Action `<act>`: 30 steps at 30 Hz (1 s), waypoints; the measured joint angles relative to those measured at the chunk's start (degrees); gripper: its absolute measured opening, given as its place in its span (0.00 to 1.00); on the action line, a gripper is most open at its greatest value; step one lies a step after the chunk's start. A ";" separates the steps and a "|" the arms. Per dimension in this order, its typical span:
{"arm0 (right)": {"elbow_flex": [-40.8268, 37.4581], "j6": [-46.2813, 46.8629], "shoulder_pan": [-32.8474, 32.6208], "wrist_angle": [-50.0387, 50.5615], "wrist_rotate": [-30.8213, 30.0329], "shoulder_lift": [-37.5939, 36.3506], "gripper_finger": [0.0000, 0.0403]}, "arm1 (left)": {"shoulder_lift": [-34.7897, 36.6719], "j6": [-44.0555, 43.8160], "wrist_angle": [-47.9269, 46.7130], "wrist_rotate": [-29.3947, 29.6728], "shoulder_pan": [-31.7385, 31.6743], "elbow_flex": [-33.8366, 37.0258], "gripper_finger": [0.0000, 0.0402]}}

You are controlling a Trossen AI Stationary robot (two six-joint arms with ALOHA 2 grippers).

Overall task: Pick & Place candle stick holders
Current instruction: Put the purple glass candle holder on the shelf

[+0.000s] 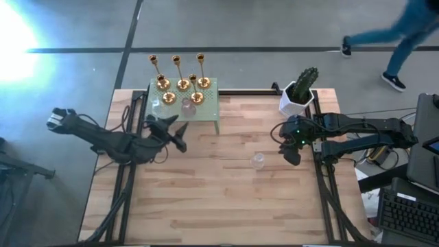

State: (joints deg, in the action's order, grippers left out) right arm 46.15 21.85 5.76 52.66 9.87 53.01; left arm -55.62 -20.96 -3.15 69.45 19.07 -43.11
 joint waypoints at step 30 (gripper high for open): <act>0.00 -3.43 0.00 -3.71 -0.02 0.00 0.22 | -21.76 16.28 35.26 -29.90 -23.10 5.24 0.46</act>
State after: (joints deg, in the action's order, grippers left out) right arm 46.15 18.41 5.76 48.95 9.85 53.01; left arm -77.38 -4.68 32.11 39.55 -4.03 -37.87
